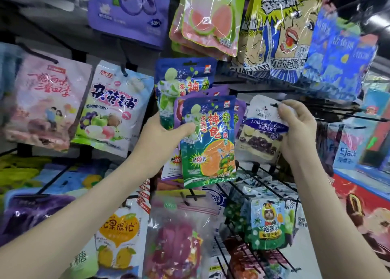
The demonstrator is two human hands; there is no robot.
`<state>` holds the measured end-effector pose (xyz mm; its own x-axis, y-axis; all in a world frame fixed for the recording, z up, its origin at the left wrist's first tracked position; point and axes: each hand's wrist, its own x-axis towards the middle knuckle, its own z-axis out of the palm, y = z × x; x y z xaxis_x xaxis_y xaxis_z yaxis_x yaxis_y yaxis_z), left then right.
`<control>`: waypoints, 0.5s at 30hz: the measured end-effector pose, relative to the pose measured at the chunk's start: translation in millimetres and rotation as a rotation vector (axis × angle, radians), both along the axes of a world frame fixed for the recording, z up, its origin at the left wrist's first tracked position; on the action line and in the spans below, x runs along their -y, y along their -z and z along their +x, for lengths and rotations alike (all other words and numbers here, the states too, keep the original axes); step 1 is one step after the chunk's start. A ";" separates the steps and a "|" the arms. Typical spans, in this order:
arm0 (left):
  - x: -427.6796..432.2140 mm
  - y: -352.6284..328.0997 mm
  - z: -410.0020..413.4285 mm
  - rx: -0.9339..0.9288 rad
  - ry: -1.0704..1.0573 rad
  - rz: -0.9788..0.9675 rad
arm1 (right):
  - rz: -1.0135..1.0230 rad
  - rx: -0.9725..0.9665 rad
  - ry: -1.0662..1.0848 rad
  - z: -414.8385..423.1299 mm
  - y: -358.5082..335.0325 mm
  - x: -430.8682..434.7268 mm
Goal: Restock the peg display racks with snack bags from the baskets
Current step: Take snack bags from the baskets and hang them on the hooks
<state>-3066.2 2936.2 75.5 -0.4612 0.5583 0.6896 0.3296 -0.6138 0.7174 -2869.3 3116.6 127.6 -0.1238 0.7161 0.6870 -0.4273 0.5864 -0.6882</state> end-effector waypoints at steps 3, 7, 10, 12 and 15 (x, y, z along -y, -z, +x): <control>2.4 4.1 0.8 0.017 0.000 -0.003 | -0.018 0.022 0.019 2.8 -4.3 -1.2; 3.6 6.0 2.6 0.022 0.000 -0.008 | -0.032 0.127 0.044 7.8 -11.5 -6.2; 4.1 4.7 5.4 0.052 0.003 -0.018 | -0.019 0.196 0.117 8.3 -14.9 -14.9; 5.0 4.6 8.0 0.075 0.012 -0.027 | -0.039 0.241 0.170 2.1 -14.8 -20.6; 9.4 5.4 11.1 0.107 0.027 -0.052 | -0.052 0.341 0.250 -13.7 -12.9 -37.4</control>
<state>-3055.1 2926.8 70.1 -0.5149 0.6057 0.6067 0.2330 -0.5821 0.7790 -2883.1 3154.1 140.4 -0.1560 0.7854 0.5990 -0.0193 0.6039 -0.7968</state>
